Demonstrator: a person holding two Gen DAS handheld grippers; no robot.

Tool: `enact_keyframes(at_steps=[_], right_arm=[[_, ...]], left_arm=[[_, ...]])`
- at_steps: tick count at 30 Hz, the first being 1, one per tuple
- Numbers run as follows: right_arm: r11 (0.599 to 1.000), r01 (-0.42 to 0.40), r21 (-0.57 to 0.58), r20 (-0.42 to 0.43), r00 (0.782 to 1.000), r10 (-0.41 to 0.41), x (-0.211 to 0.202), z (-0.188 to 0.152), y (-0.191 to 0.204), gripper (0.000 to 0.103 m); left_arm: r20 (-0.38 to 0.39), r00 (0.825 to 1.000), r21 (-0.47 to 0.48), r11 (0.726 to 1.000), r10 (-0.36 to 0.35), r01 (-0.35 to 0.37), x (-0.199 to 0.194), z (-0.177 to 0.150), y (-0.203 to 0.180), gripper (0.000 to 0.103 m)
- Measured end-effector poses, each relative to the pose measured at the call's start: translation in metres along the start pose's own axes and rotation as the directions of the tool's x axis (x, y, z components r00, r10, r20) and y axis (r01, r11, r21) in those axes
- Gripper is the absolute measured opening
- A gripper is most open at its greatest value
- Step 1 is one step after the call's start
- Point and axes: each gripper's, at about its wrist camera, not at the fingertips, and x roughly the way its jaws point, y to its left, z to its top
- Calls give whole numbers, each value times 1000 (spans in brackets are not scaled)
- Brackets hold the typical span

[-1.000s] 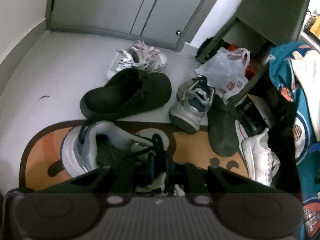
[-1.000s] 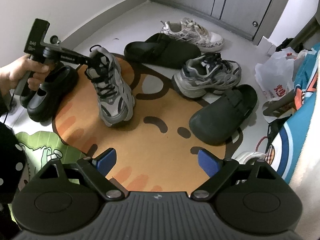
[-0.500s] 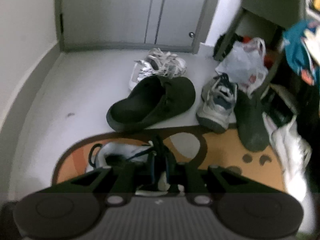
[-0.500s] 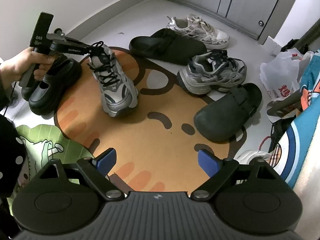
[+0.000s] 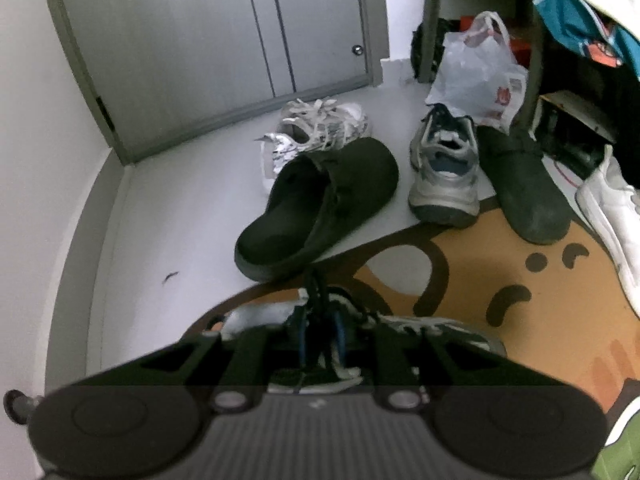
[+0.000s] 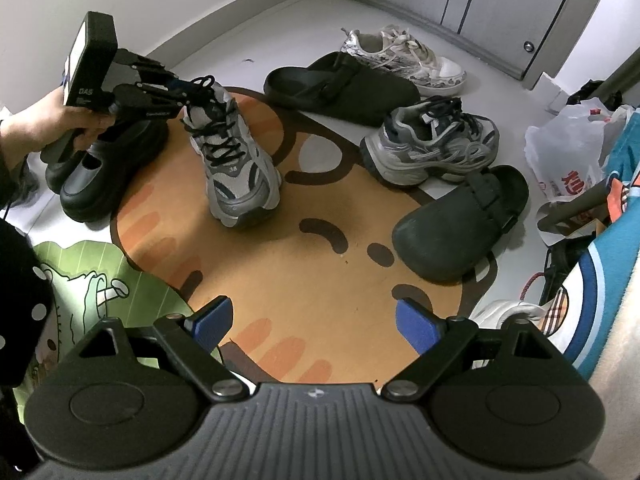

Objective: Organize scattered shoes
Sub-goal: 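Carry the grey sneaker by its laces with the left tool toward the black clogs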

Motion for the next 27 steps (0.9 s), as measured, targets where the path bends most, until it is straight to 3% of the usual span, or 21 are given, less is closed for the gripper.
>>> enact_keyframes(at_steps=[9, 15, 20, 27], right_arm=[[1000, -2, -7, 0, 1000, 2, -1, 0, 2, 92], [1000, -6, -14, -1, 1000, 6, -1, 0, 5, 92], [1000, -9, -19, -1, 1000, 9, -2, 0, 6, 92], [1000, -12, -23, -5, 1000, 11, -1, -1, 7, 92]], left_arm=[[36, 999, 139, 990, 22, -27, -9, -5, -26, 19], [7, 1000, 109, 994, 14, -15, 1, -5, -24, 21], [-34, 999, 96, 995, 25, -22, 11, -8, -22, 37], [-30, 999, 22, 1000, -14, 15, 17, -16, -10, 34]])
